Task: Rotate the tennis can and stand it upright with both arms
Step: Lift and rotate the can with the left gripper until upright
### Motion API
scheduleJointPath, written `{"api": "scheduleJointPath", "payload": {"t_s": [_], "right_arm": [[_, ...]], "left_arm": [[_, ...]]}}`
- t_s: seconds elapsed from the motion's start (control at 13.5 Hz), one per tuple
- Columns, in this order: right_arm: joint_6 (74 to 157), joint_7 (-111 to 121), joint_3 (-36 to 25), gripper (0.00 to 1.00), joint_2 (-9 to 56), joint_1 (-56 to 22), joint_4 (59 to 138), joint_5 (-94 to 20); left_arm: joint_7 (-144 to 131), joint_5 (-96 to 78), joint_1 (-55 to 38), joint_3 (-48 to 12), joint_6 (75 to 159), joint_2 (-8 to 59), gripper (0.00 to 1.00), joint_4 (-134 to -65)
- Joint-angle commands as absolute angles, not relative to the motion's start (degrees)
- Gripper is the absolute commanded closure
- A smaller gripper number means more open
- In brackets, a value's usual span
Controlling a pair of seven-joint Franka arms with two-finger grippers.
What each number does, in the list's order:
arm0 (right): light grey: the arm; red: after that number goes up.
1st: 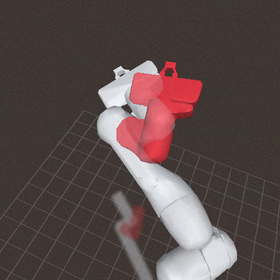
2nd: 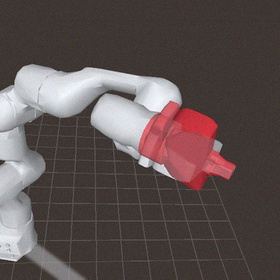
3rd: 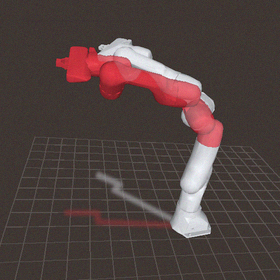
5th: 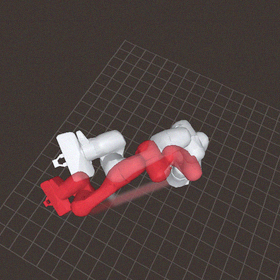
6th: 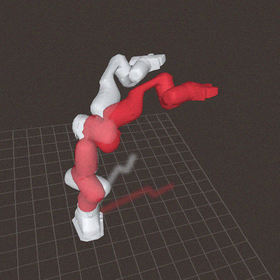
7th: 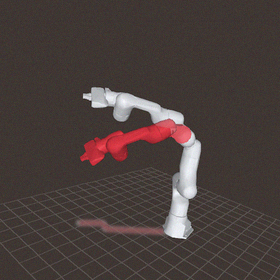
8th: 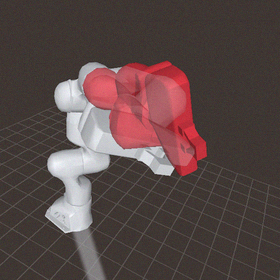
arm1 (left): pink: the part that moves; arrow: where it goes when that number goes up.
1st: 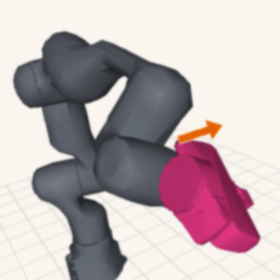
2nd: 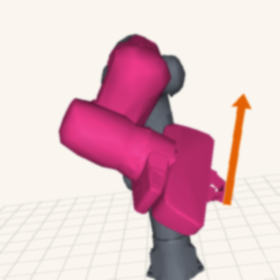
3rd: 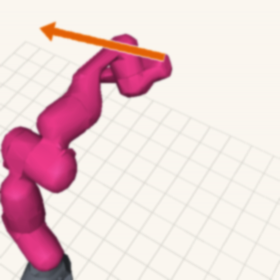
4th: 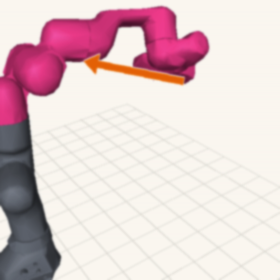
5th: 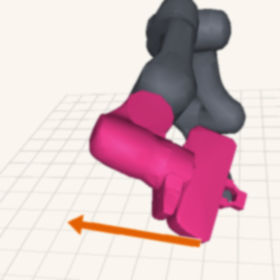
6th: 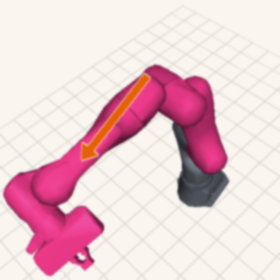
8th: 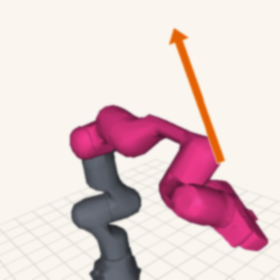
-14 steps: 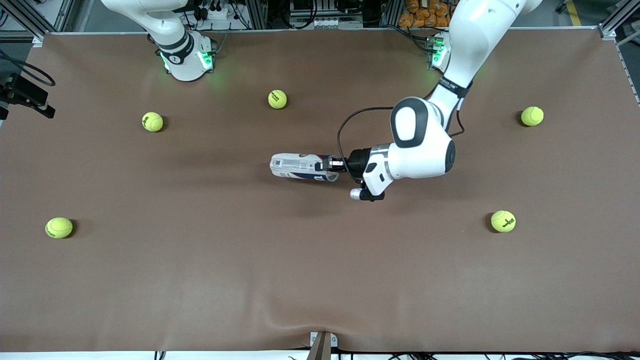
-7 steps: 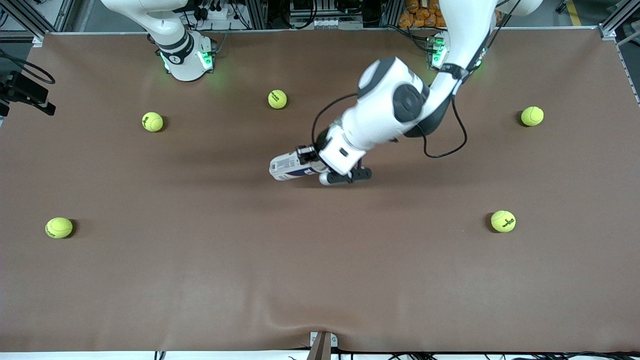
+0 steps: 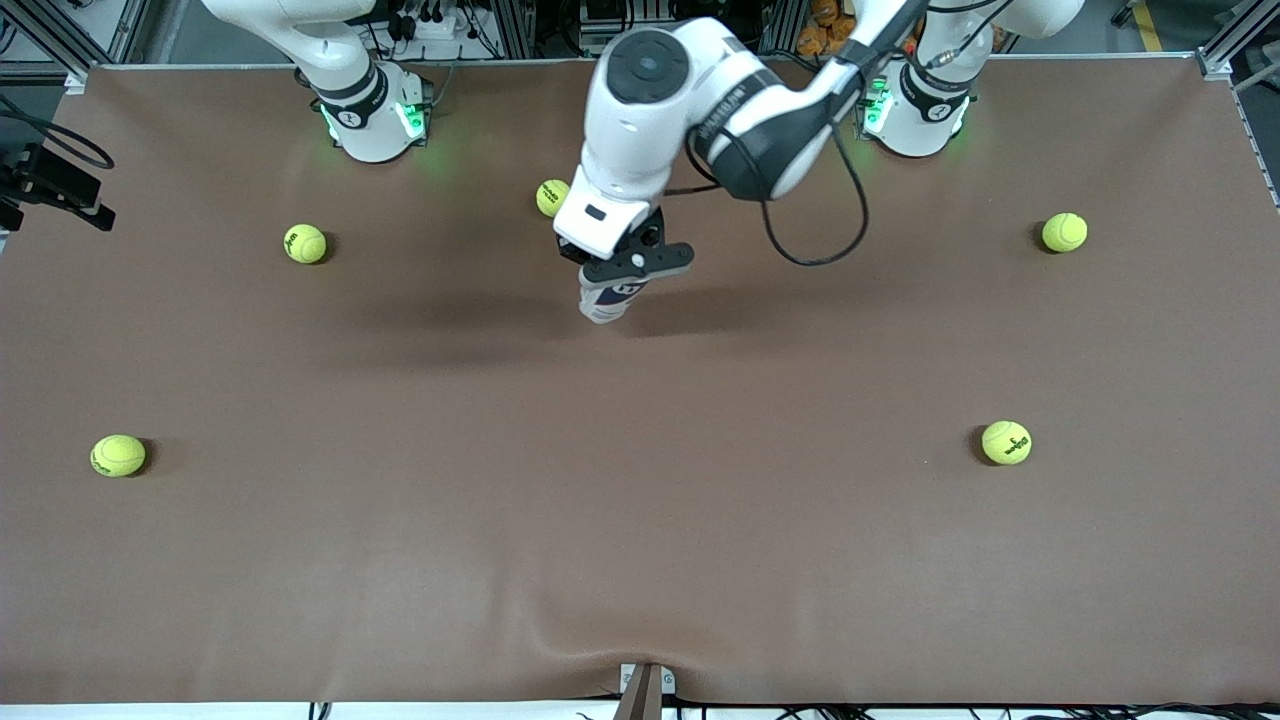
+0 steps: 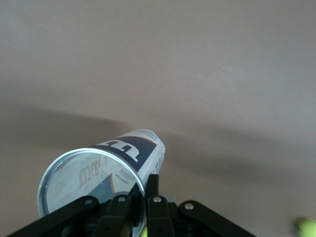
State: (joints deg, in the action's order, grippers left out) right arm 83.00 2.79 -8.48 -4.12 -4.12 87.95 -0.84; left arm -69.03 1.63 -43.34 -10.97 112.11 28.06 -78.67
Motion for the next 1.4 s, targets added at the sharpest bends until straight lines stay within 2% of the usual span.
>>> {"api": "scheduleJointPath", "payload": {"t_s": [0.0, 0.15, 1.03, 1.18, 1.26, 1.33], "right_arm": [[82.62, 1.58, -8.26, 0.00, -3.96, -4.39, 87.28, -0.18], [82.71, 1.58, -8.17, 0.00, -4.04, -4.48, 87.01, -0.18], [82.79, 1.58, -8.26, 0.00, -3.87, -4.66, 87.19, -0.18], [82.44, 1.58, -8.26, 0.00, -3.95, -4.66, 87.28, -0.18], [82.53, 1.50, -8.26, 0.00, -3.87, -4.66, 87.19, -0.18], [82.62, 1.49, -8.26, 0.00, -3.87, -4.66, 87.19, -0.18]], "left_arm": [[-73.04, 7.28, -47.28, -9.59, 108.47, 32.51, 1.00, -74.63], [-73.04, 7.38, -48.34, -8.00, 108.46, 32.87, 1.00, -74.71], [-74.44, 9.93, -48.87, -8.00, 108.46, 37.44, 1.00, -75.32], [-74.62, 9.93, -48.87, -8.00, 108.46, 37.44, 0.74, -75.32], [-74.62, 9.93, -48.87, -8.00, 108.46, 37.44, 0.67, -75.32], [-74.62, 9.93, -48.78, -8.00, 108.46, 37.44, 0.66, -75.32]]}}
